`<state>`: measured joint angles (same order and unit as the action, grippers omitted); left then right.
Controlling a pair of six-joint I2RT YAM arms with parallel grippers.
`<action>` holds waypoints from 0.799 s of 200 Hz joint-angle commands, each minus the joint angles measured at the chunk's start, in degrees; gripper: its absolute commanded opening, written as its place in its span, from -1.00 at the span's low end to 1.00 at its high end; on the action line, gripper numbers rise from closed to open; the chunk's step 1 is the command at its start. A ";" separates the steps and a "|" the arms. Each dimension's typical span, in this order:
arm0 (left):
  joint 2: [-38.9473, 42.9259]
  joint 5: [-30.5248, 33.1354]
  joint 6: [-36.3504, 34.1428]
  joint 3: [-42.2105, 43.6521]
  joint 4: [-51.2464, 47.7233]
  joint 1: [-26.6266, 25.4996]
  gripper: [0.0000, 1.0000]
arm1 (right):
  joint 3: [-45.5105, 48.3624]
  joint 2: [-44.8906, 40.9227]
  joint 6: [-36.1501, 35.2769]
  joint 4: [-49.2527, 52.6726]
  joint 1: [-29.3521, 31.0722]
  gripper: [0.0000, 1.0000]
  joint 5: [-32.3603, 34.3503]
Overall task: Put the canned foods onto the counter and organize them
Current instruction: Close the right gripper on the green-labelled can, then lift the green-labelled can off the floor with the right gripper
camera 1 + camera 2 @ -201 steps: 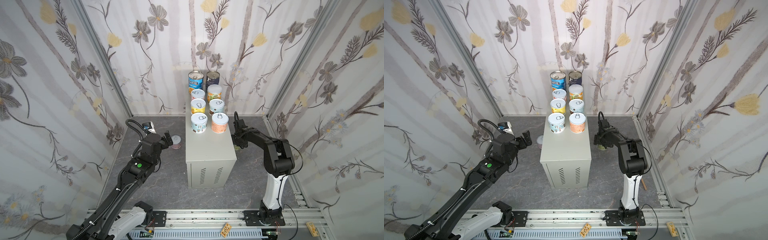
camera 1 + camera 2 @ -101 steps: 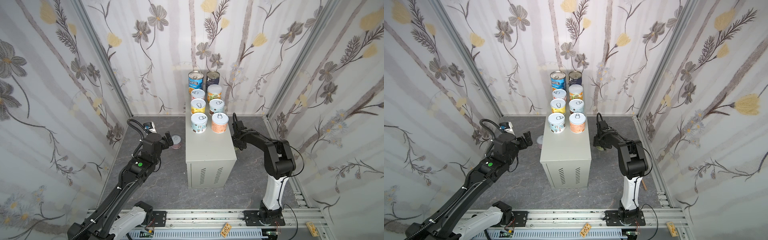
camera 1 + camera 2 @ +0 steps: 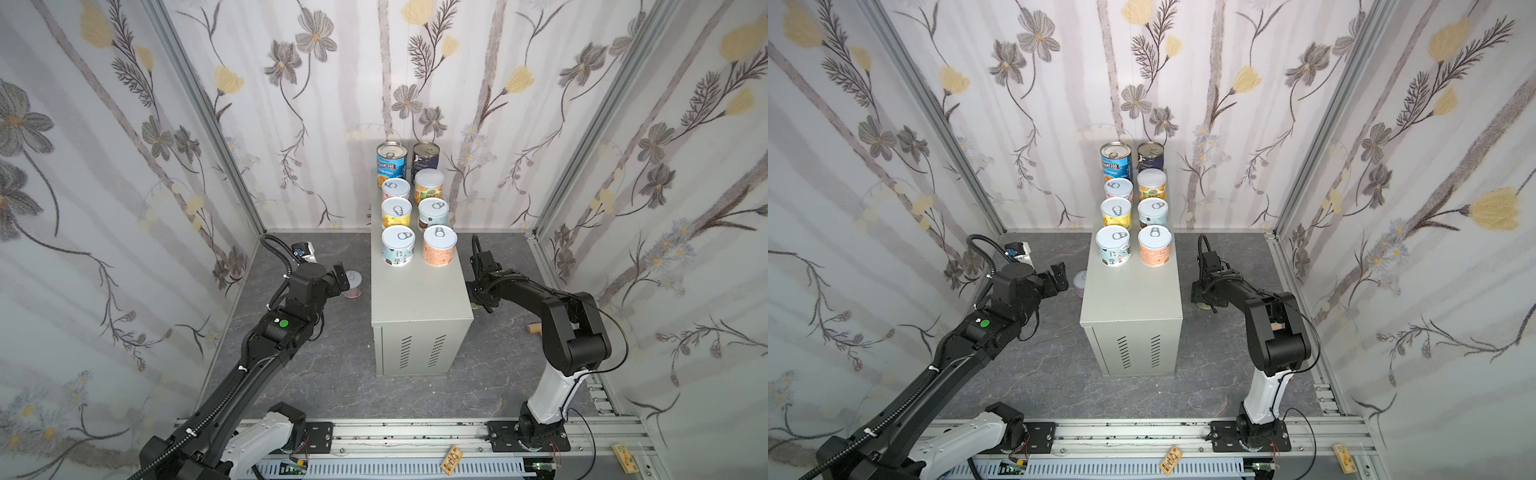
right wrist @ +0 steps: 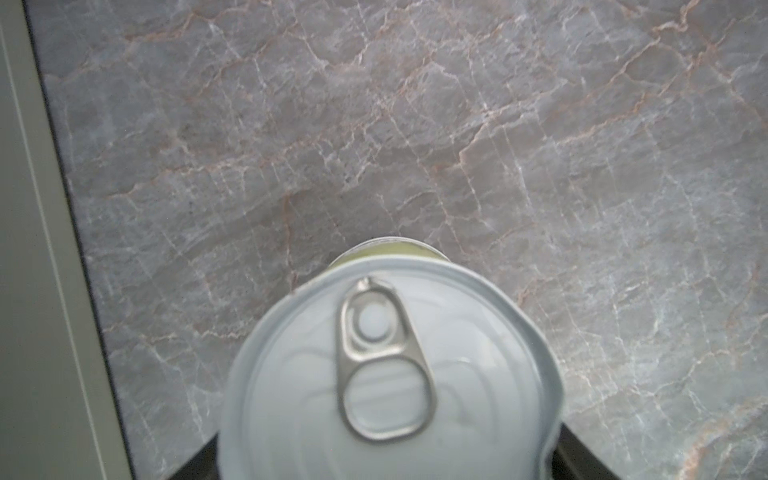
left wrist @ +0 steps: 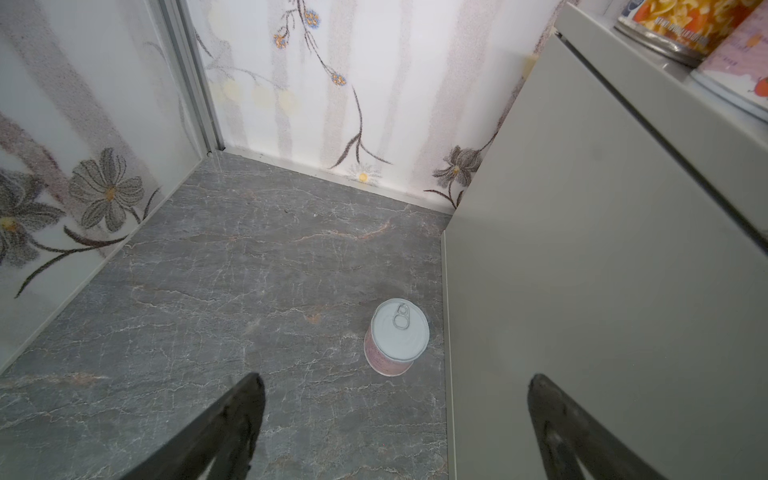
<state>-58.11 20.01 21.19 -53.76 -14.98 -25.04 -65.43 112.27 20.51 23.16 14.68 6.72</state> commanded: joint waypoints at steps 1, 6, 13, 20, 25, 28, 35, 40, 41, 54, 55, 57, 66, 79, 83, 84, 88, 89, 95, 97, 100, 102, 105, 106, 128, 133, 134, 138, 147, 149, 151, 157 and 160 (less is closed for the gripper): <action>-0.49 -0.65 -0.01 -0.83 0.06 0.11 1.00 | 2.66 -2.77 0.48 -4.25 0.89 0.51 -0.27; -0.59 -0.76 -0.01 -0.87 0.03 0.16 1.00 | 3.75 -3.48 0.64 -4.24 1.19 0.51 -0.26; -0.69 -0.97 -0.01 -0.95 0.03 0.16 1.00 | 5.28 -4.46 1.04 -4.49 1.62 0.51 -0.14; -0.79 -1.07 -0.01 -0.95 0.02 0.15 1.00 | 6.92 -5.65 1.43 -4.69 2.24 0.52 0.11; -0.78 -1.16 -0.01 -0.97 0.00 0.16 1.00 | 8.03 -6.37 1.72 -4.70 2.64 0.52 0.25; -0.78 -1.15 -0.01 -1.02 -0.01 0.16 1.00 | 8.68 -6.92 1.87 -4.63 2.90 0.53 0.38; -0.87 -1.21 -0.01 -1.11 -0.03 0.16 1.00 | 10.17 -8.02 2.16 -4.41 3.39 0.54 0.86; -0.89 -1.24 -0.07 -1.17 -0.10 0.16 1.00 | 11.21 -8.86 2.64 -4.14 3.73 0.54 1.23; -0.88 -1.22 -0.09 -1.17 -0.07 0.12 1.00 | 11.47 -9.06 2.71 -4.11 3.80 0.54 1.30; -0.87 -1.27 -0.18 -1.17 -0.05 0.16 1.00 | 14.40 -11.62 3.76 -4.07 4.62 0.55 1.63; -0.87 -1.28 -0.18 -1.17 -0.05 0.16 1.00 | 14.60 -11.80 3.84 -4.12 4.68 0.55 1.63; -0.87 -1.29 -0.18 -1.17 -0.09 0.16 1.00 | 15.04 -12.20 3.97 -4.09 4.80 0.55 1.63; -0.96 -1.33 -0.18 -1.23 -0.07 0.11 1.00 | 16.82 -13.93 4.81 -4.09 5.33 0.55 1.87; -1.15 -1.54 -0.10 -1.26 -0.02 0.13 1.00 | 18.72 -16.06 5.75 -4.09 6.12 0.57 1.89; -1.20 -1.67 -0.02 -1.14 -0.03 0.16 1.00 | 19.23 -16.49 6.04 -4.13 6.19 0.57 1.92; -1.21 -1.70 -0.01 -1.16 -0.04 0.16 1.00 | 19.39 -16.57 6.12 -4.15 6.26 0.57 1.91; -1.22 -1.88 0.06 -1.15 0.04 0.13 1.00 | 19.82 -17.29 6.39 -4.28 6.39 0.58 1.98; -1.26 -1.85 0.07 -1.16 0.04 0.15 1.00 | 19.90 -17.41 6.43 -4.36 6.40 0.58 1.93; -1.31 -2.05 0.16 -1.17 0.13 0.20 1.00 | 20.44 -18.15 6.78 -4.76 6.49 0.60 1.85; -1.35 -2.05 0.23 -1.17 0.15 0.19 1.00 | 20.61 -18.34 6.92 -5.00 6.55 0.60 1.82; -1.40 -2.12 0.25 -1.17 0.21 0.17 1.00 | 20.82 -18.69 7.18 -5.33 6.59 0.61 1.81; -1.51 -2.18 0.23 -1.13 0.24 0.17 1.00 | 21.08 -18.98 7.28 -5.61 6.59 0.62 1.80; -1.55 -2.29 0.25 -1.15 0.23 0.14 1.00 | 21.31 -19.40 7.52 -6.01 6.55 0.63 1.85; -1.56 -2.27 0.25 -1.16 0.31 0.15 1.00 | 21.40 -19.47 7.61 -6.19 6.57 0.63 1.87; -2.01 -2.67 0.34 -1.40 0.12 0.13 1.00 | 25.39 -22.61 9.46 -12.17 7.14 0.75 2.36; -2.10 -2.55 0.34 -1.39 0.05 0.16 1.00 | 26.54 -23.21 9.97 -13.99 7.54 0.78 2.95; -2.10 -2.58 0.34 -1.42 0.13 0.12 1.00 | 26.73 -23.31 10.07 -14.36 7.64 0.79 3.12; -2.18 -2.46 0.34 -1.51 0.06 0.16 1.00 | 27.35 -23.61 10.41 -15.42 7.83 0.80 3.65; -2.19 -2.12 0.47 -1.53 0.07 0.12 1.00 | 29.38 -24.40 11.06 -19.02 8.49 0.84 5.19; -2.19 -2.09 0.51 -1.48 0.09 0.15 1.00 | 29.79 -24.51 11.11 -19.66 8.56 0.85 5.44; -2.19 -1.95 0.56 -1.52 0.03 0.14 1.00 | 30.19 -24.61 11.21 -20.57 8.71 0.85 5.70; -2.19 -1.74 0.59 -1.44 0.20 0.17 1.00 | 31.30 -24.80 11.53 -22.85 8.86 0.87 6.39; -2.19 -1.69 0.60 -1.39 0.37 0.10 1.00 | 31.91 -24.82 11.71 -23.82 8.95 0.88 6.90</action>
<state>-60.18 17.41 21.23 -54.63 -15.09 -25.02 -36.82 88.36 29.26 11.38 22.87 9.47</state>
